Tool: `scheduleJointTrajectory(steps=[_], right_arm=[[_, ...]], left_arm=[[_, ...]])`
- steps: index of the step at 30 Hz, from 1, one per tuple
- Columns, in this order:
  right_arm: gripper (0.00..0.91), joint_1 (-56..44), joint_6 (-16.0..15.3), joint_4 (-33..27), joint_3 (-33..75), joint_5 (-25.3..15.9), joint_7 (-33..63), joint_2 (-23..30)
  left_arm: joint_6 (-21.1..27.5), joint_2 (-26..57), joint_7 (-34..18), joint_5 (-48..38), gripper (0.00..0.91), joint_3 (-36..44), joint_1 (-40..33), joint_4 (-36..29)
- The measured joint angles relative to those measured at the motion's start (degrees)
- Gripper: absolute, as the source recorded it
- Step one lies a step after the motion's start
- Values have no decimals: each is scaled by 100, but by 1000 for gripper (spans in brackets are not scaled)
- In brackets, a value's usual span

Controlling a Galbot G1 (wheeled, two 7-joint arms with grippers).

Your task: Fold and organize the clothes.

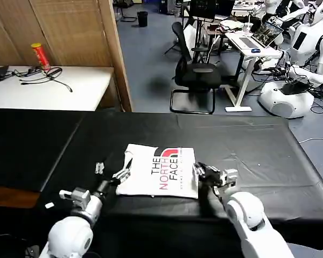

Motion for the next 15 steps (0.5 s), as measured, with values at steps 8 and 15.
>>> scheduleJointTrajectory(steps=[8, 15], right_arm=[[878, -960, 713, 1090, 452, -742, -53, -343], [878, -2121, 1759, 1642, 615, -1572, 324, -176]], left_arm=[[-404, 52, -125, -2, 878, 18, 233, -56], [-660, 190, -246, 18, 878, 95, 446, -72]])
